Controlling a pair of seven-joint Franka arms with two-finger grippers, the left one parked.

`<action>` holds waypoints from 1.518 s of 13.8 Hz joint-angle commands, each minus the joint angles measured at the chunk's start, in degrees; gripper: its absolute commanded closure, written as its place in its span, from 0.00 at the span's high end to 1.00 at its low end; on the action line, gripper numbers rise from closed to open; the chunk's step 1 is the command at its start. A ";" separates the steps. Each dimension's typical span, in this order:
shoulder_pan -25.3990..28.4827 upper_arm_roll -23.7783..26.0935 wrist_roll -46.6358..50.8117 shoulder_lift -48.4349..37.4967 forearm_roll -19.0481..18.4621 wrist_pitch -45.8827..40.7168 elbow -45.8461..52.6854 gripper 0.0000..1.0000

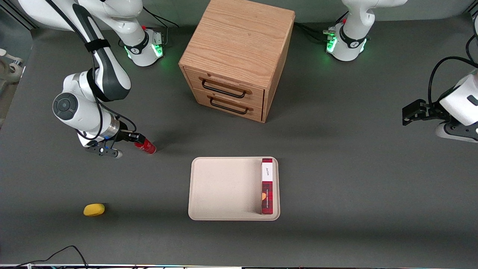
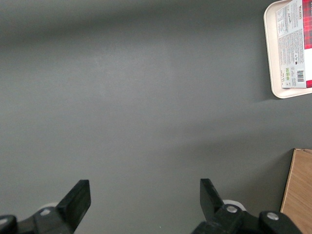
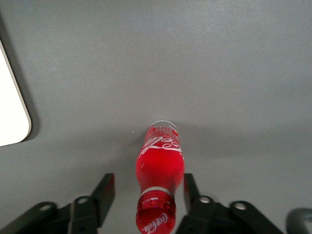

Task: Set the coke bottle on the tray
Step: 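Close the right gripper on the bottle and lift it, then carry the held bottle over the cream tray and lower it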

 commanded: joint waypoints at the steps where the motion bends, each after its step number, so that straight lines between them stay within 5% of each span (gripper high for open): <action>1: 0.40 0.46 1.63 -0.64 -1.31 0.67 -0.82 0.00; 5: 0.31 0.47 -0.30 -2.39 -3.85 -7.11 4.24 0.00; 10: -0.39 -0.67 -10.67 -2.05 -3.24 -36.64 29.27 0.00; 15: 3.90 0.64 -4.22 11.01 -2.54 -52.31 59.23 0.00; 18: 9.18 3.27 14.65 24.98 -3.32 -50.08 72.71 0.00; 21: 12.61 3.46 29.27 33.43 -5.08 -37.08 73.36 0.00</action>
